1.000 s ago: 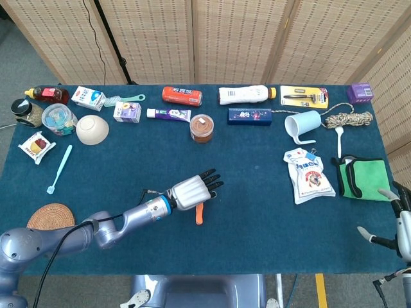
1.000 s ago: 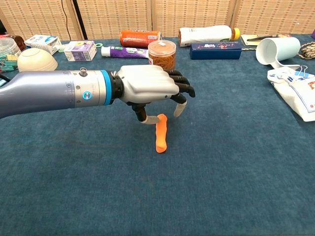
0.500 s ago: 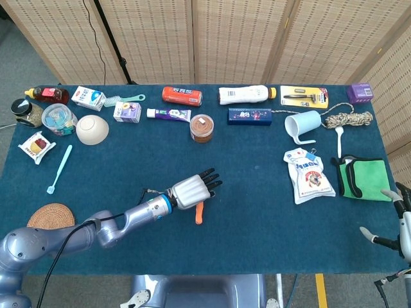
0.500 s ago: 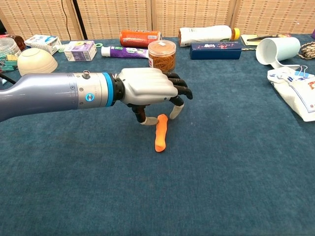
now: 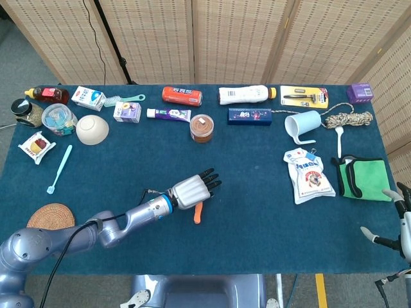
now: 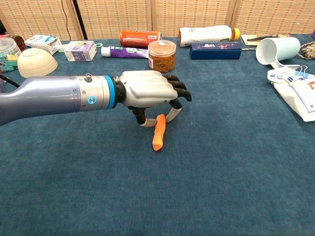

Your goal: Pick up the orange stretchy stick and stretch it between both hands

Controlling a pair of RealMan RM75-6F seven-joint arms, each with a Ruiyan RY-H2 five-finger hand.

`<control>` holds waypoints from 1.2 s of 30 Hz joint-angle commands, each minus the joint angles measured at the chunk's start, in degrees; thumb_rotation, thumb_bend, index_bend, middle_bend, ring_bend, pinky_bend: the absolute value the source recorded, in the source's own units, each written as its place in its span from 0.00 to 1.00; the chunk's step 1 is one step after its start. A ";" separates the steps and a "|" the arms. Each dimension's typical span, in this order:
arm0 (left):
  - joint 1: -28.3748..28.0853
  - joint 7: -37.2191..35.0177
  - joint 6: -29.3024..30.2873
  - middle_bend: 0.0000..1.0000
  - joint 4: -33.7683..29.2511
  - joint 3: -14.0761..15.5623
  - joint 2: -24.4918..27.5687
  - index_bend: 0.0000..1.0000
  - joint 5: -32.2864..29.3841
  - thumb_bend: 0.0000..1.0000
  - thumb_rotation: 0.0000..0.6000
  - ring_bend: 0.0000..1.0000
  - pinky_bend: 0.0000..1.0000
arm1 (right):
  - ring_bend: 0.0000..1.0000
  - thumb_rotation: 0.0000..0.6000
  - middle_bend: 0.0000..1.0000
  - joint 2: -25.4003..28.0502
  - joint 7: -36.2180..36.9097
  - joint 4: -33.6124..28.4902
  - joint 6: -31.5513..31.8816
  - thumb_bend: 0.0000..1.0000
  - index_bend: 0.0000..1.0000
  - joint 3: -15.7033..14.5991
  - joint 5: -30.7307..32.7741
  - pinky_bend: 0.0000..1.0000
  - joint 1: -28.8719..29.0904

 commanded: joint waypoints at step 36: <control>2.89 -1.89 11.56 0.31 -6.60 -3.52 10.55 0.79 -0.77 0.52 1.00 0.14 0.00 | 0.02 1.00 0.06 0.36 2.59 -1.27 -2.34 0.08 0.19 1.22 -3.73 0.00 2.82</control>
